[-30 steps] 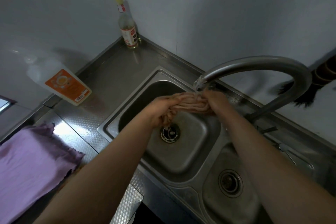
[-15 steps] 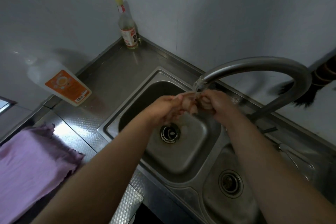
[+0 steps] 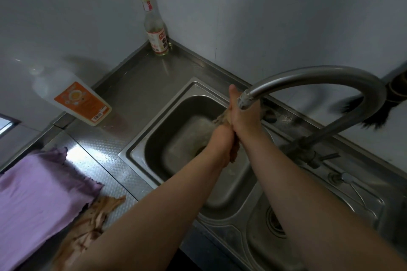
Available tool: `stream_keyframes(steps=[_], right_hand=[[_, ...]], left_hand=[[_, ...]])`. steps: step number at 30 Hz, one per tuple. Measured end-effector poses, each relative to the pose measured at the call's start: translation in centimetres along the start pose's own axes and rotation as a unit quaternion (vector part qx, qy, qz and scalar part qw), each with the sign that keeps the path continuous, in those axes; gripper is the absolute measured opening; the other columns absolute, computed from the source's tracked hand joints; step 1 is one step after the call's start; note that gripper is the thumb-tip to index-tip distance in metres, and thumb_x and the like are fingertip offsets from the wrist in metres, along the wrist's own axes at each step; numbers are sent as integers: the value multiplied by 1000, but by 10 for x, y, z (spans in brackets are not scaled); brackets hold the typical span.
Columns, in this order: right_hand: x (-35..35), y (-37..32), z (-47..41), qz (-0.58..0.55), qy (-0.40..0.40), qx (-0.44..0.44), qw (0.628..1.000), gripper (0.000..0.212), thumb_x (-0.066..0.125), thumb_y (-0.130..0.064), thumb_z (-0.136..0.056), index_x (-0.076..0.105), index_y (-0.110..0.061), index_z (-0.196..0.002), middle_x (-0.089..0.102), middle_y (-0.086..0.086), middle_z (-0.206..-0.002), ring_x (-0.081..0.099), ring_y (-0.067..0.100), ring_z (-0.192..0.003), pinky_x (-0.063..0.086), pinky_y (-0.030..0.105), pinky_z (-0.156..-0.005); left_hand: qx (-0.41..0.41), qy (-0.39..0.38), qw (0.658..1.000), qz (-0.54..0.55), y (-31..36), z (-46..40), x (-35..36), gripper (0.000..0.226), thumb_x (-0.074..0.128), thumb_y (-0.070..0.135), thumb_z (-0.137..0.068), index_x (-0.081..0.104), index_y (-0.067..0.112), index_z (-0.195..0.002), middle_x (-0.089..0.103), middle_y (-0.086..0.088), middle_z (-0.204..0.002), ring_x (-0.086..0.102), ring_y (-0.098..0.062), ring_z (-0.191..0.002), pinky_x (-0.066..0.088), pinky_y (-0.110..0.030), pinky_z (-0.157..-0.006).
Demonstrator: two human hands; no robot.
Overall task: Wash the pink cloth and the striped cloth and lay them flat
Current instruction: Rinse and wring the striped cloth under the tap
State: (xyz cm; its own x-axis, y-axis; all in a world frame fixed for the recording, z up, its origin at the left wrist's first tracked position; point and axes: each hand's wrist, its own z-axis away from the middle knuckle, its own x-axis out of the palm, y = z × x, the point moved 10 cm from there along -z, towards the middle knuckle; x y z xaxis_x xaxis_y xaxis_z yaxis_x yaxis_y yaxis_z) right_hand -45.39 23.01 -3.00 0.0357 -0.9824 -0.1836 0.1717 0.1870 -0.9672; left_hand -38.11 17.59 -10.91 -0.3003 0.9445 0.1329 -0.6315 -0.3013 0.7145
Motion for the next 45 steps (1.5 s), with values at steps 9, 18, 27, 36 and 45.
stream_keyframes(steps=[9,18,27,36,45], right_hand=[[-10,44,-33,156,-96,77,980,20,58,-22,-94,64,-6,-84,66,15,-85,65,31,-86,54,42,-79],[-6,60,19,169,-346,96,918,46,67,-17,-87,47,-24,-127,62,0,-105,64,16,-85,57,37,-74],[-12,43,17,-221,-160,124,954,29,49,-20,-96,53,-21,-125,59,16,-126,64,26,-109,56,41,-85],[-18,34,-2,148,-4,81,986,29,47,-26,-96,57,-14,-71,61,7,-70,61,25,-65,48,36,-61],[-16,47,-15,188,-30,115,975,33,45,-20,-96,46,-20,-64,54,3,-70,50,9,-59,44,17,-60]], left_hand=[[19,-47,999,-6,20,-6,-34,37,46,44,-97,66,15,-84,55,1,-52,49,-10,-37,36,-14,-39],[161,49,985,-42,74,-24,-90,15,59,28,-94,61,14,-98,70,-5,-88,70,-15,-77,56,-25,-68],[35,56,994,85,27,-37,-59,37,42,35,-101,59,7,-117,70,-17,-110,69,-29,-99,52,-44,-94],[-39,53,993,98,9,-16,1,26,55,32,-94,65,13,-79,63,-6,-70,62,-21,-71,52,-32,-70],[-44,61,992,100,8,-24,4,30,55,34,-93,64,14,-73,59,-4,-57,57,-19,-51,48,-26,-51]])
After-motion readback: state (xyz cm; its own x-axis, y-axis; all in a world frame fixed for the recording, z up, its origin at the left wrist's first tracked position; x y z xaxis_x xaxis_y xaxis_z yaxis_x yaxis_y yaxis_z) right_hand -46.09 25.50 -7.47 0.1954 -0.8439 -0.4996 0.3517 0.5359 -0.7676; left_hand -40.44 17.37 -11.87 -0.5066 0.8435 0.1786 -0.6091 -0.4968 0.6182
